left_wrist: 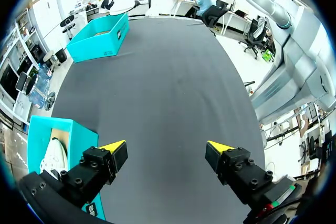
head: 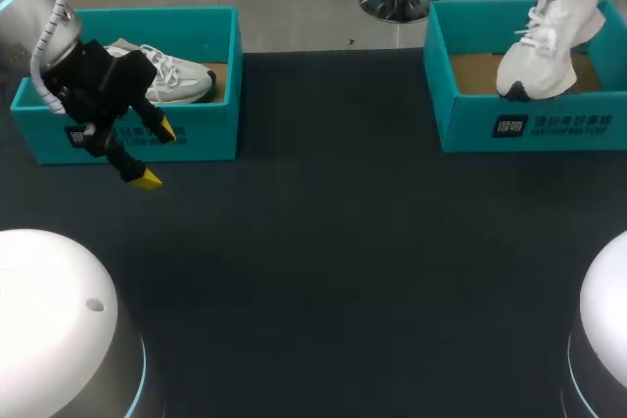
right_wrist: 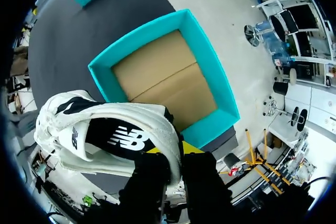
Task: Take the shoe out of the shoebox, open the shoe tongue, remove and reinsert the insole, then place the shoe into the shoebox
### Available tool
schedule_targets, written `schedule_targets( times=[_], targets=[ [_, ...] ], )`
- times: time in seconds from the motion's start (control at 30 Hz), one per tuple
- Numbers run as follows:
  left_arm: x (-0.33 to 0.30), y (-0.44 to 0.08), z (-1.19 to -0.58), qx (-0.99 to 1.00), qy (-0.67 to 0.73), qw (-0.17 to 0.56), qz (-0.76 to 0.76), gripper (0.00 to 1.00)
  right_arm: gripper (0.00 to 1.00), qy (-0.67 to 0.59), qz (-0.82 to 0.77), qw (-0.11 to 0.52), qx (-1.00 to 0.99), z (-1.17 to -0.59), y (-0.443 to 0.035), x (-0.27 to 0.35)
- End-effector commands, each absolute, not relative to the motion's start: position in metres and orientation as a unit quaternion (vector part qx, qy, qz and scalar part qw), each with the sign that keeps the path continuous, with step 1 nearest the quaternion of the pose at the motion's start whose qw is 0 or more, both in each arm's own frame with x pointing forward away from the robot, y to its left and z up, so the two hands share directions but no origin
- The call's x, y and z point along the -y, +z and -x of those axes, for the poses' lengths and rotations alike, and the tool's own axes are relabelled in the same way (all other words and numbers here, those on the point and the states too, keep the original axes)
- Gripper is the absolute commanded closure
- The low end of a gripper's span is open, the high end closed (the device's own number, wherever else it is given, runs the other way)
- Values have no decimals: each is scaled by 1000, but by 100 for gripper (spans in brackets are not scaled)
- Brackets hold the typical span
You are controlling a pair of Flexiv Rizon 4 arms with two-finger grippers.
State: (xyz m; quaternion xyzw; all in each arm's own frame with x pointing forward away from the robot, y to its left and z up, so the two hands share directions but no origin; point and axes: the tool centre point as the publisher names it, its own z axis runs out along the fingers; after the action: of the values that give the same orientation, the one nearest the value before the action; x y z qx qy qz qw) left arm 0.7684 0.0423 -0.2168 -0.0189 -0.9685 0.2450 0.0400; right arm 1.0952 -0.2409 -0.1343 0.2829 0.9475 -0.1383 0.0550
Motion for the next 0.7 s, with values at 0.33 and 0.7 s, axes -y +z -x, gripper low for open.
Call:
schedule_targets(
  times=[0.33, 0.7],
  targets=[
    [-43, -217, -768, 969, 244, 40, 19, 0, 100, -86, -594, -40, -799, -1079, -160, 257],
    [-43, -217, -768, 969, 244, 40, 19, 0, 100, -63, -597, -30, -799, -1077, -161, 253]
  ],
)
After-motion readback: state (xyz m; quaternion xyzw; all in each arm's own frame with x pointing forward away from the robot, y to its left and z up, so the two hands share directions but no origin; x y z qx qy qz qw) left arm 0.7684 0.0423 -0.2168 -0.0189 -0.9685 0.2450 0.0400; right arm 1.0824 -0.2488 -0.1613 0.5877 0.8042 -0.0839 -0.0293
